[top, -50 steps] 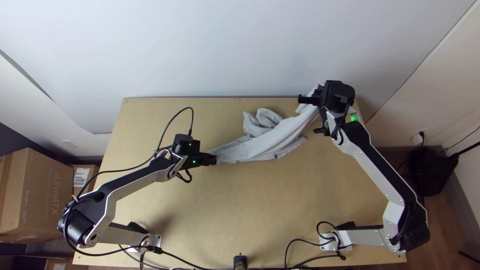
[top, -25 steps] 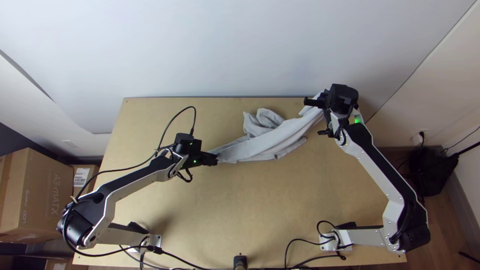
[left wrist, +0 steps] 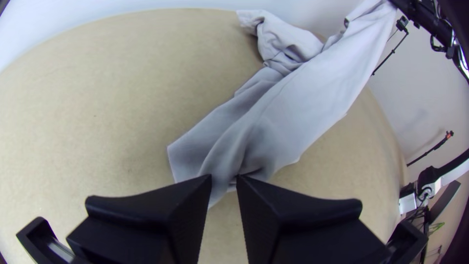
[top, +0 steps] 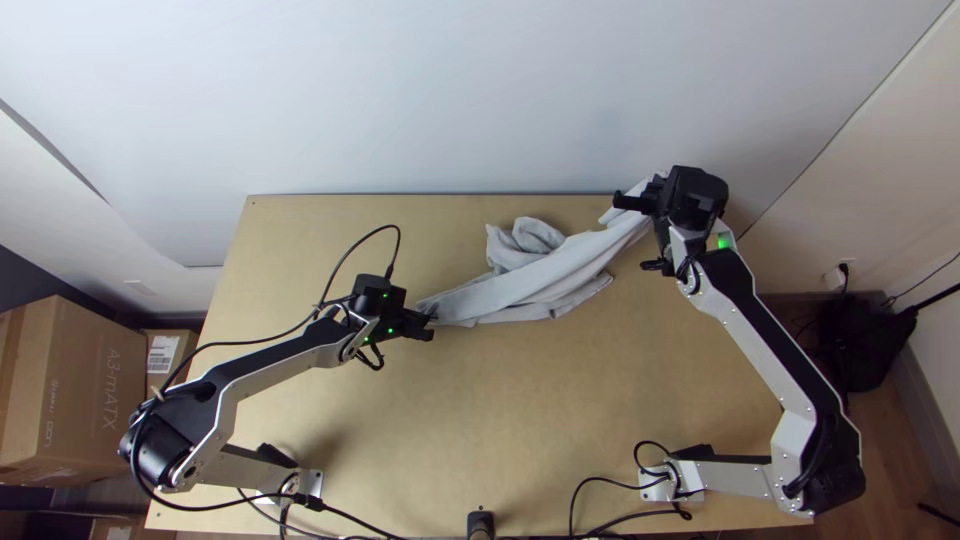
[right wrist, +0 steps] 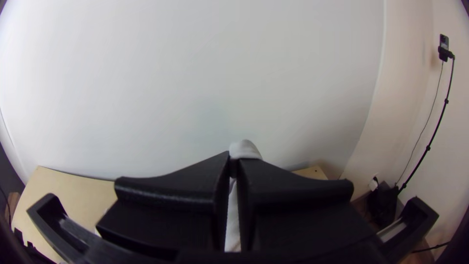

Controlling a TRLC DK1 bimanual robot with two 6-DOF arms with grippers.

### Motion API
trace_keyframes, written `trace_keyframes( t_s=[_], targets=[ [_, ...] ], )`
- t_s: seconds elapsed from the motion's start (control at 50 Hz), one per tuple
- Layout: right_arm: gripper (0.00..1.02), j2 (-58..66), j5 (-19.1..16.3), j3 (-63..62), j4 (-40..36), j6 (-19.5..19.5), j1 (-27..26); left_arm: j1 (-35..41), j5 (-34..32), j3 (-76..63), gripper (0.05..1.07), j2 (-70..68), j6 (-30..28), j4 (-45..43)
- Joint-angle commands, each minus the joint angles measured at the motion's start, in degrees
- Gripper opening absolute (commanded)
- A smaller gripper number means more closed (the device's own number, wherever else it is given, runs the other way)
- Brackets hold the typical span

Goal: Fold the t-shirt

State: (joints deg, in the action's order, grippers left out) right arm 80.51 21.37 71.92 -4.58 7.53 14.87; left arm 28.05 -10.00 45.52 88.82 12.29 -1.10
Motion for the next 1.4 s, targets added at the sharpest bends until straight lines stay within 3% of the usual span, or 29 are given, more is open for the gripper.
trace_keyframes(
  t_s=[0.0,0.2,0.34,0.52,0.56,0.66,0.7,0.98,1.18,1.38],
  targets=[
    [0.02,-2.9,-0.18,-1.17,0.89,1.17,0.07,0.77,0.77,-0.17,0.42,2.85,-1.48,-1.45],
    [0.02,-4.57,-0.36,-2.05,0.89,1.17,0.6,1.57,3.5,0.27,0.45,5.14,-2.89,-2.68],
    [0.02,-5.45,-0.36,-2.4,0.8,1.17,1.39,1.57,4.99,0.54,0.61,5.58,-4.38,-2.68],
    [0.02,-5.72,-0.36,-2.14,0.8,1.26,2.0,0.95,5.17,0.8,0.61,6.02,-4.74,-2.59],
    [0.02,-5.72,-0.36,-2.05,0.8,1.35,2.18,0.77,5.08,0.89,0.55,6.28,-4.74,-2.68],
    [0.02,-5.98,-0.36,-1.87,0.89,1.52,2.27,0.42,5.08,0.54,0.15,6.63,-4.03,-4.43],
    [0.02,-6.24,-0.36,-1.7,0.89,1.7,2.27,0.16,5.08,0.1,0.08,6.63,-3.59,-5.84],
    [0.02,-10.64,-0.36,-3.19,0.18,1.7,1.21,-2.48,4.99,-0.25,0.08,3.29,-1.31,-4.96],
    [0.02,-14.94,-0.36,-6.0,-2.36,1.08,0.07,-7.57,4.99,3.53,0.08,-5.58,2.3,3.13],
    [0.02,-17.4,-0.36,-3.63,-4.83,-4.01,-0.37,-12.15,4.99,9.41,0.08,-16.22,3.7,10.86]
  ],
)
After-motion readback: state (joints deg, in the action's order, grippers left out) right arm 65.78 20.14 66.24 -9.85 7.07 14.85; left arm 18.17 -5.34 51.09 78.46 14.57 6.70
